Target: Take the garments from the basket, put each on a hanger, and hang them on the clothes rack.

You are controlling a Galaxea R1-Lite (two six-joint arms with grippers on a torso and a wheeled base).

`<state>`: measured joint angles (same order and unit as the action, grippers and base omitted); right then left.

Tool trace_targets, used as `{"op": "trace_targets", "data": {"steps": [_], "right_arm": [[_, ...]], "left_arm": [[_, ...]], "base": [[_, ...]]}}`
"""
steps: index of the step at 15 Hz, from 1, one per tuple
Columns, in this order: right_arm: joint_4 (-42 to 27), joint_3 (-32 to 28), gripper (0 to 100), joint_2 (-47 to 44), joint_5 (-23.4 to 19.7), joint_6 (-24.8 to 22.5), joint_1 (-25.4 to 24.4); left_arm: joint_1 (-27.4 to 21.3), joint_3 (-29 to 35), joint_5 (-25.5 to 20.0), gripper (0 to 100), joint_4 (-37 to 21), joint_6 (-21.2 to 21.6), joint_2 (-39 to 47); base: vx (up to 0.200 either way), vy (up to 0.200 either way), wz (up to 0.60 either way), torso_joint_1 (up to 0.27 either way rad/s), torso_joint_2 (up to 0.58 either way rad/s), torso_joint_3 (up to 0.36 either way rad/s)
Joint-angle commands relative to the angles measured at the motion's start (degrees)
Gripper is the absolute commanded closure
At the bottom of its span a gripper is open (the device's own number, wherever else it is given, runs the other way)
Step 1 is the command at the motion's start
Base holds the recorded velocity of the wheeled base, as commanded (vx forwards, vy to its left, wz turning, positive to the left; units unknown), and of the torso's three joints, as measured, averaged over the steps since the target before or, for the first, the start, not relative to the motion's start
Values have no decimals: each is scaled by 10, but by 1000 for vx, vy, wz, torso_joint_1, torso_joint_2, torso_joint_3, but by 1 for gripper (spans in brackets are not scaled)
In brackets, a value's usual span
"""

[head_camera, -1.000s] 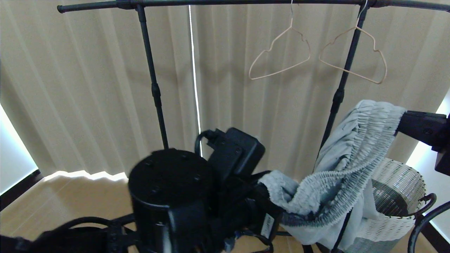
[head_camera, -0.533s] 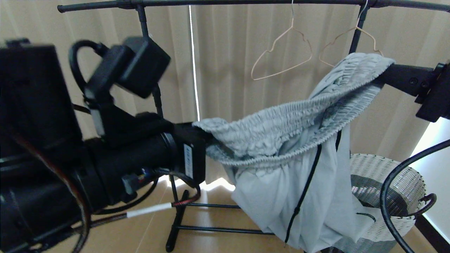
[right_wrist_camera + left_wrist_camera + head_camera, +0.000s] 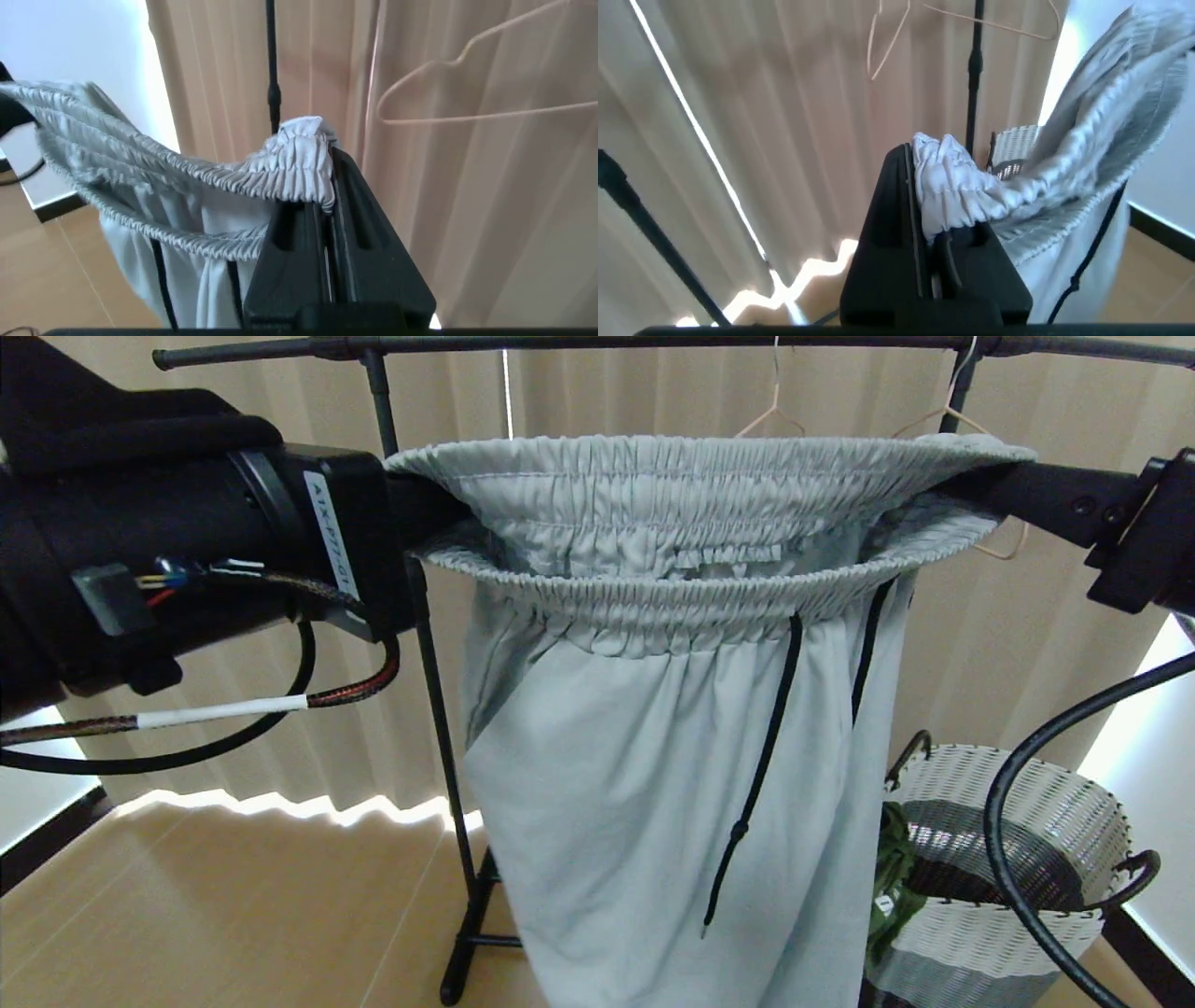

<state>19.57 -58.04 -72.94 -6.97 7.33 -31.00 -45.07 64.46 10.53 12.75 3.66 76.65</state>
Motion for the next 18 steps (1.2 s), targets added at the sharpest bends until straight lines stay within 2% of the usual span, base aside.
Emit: {"op": "trace_targets", "data": {"steps": [1,5,6,7,9,11,15,18], "right_arm": [[-1,28,100,0,2,-4,2],[-4,85,100,-12,25,-58,9],[-4,86,100,-13,28,-60,9],[-2,80,100,-26,52,-70,9],[5,61,100,-43,73,-69,10],[6,48,100,-48,79,-67,18],[6,-2,100,-42,79,-65,25],[6,-3,100,-42,79,-66,25]], "left_arm": [[12,-18,1,100,-6,0,17],[54,-52,5,100,-5,-15,69],[56,-52,5,100,-5,-15,71],[60,-64,1,100,-6,-27,71],[55,-71,-1,100,-1,-38,68],[54,-52,-1,100,8,-37,71],[45,34,-1,100,10,-34,84],[43,32,1,100,11,-28,90]], "base": [[0,0,0,0,0,0],[0,0,0,0,0,0],[0,0,0,0,0,0],[0,0,0,0,0,0],[0,0,0,0,0,0],[0,0,0,0,0,0],[0,0,0,0,0,0],[0,0,0,0,0,0]]}}
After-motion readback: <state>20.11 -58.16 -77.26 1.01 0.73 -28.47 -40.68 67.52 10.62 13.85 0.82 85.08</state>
